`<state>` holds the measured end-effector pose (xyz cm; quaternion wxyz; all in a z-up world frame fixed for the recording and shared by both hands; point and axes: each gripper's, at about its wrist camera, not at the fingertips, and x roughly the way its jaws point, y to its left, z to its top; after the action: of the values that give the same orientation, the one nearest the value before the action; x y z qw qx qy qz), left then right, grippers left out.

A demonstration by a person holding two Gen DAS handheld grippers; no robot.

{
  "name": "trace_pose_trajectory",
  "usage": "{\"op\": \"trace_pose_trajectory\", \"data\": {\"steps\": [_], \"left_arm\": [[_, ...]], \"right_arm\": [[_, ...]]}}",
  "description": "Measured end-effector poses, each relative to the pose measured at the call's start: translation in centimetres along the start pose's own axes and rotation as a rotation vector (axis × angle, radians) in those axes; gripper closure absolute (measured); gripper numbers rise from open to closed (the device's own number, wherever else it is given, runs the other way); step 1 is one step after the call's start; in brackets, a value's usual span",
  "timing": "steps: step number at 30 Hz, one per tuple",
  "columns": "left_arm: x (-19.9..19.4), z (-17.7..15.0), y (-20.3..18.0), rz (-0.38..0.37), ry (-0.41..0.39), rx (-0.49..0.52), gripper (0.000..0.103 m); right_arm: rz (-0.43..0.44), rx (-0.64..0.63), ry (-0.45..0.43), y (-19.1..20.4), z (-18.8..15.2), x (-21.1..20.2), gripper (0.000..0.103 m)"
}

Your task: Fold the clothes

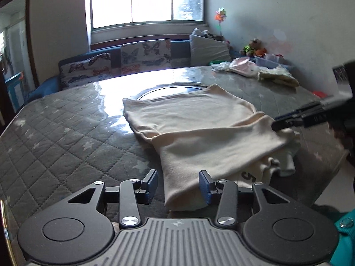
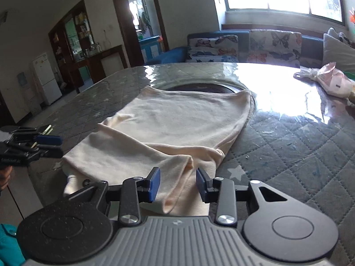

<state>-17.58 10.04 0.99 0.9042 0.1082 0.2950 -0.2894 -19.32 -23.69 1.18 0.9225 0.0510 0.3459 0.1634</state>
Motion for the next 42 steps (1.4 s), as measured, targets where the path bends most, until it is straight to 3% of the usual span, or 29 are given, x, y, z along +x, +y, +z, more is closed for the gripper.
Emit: {"op": "trace_pose_trajectory", "data": {"steps": [4,8,10,12,13,18,24,27,32,37,42], "left_arm": [[1.0,-0.4,-0.5,-0.012,0.012,0.045,0.060],[0.9,-0.8,-0.6,-0.017,-0.005,0.065,0.067],[1.0,-0.9,-0.5,-0.019,-0.005,0.065,0.080],[1.0,-1.0,-0.4,-0.021,-0.004,0.065,0.085],[1.0,-1.1,-0.4,-0.019,-0.007,0.065,0.090],[0.5,-1.1,0.1,0.002,-0.032,0.014,0.097],[-1.0,-1.1,1.2,0.055,-0.072,-0.058,0.098],[-0.7,-1.7,1.3,0.031,-0.036,-0.063,0.098],[-0.9,-1.2,1.8,0.008,-0.014,-0.051,0.082],[-1.4,1.8,3.0,-0.059,-0.075,-0.070,0.079],[2.3,4.3,2.7,-0.169,-0.068,-0.096,0.079]], "right_arm": [[-0.007,-0.002,0.013,0.1,0.1,0.5,0.083],[-0.005,-0.025,0.019,0.6,0.2,0.4,0.084],[-0.009,-0.037,0.023,0.8,0.2,0.5,0.084],[-0.015,-0.057,0.031,1.1,0.3,0.8,0.084],[-0.019,-0.066,0.029,1.2,0.4,0.8,0.092],[-0.036,-0.110,0.000,1.9,1.0,0.5,0.098],[-0.025,-0.165,-0.079,2.9,2.6,-0.6,0.099],[-0.044,-0.166,-0.052,2.8,2.3,0.6,0.099],[-0.030,-0.165,-0.042,2.6,1.8,0.5,0.096],[-0.014,-0.163,-0.037,2.4,1.4,0.3,0.096],[0.007,-0.160,-0.021,2.8,1.4,1.3,0.095]]}}
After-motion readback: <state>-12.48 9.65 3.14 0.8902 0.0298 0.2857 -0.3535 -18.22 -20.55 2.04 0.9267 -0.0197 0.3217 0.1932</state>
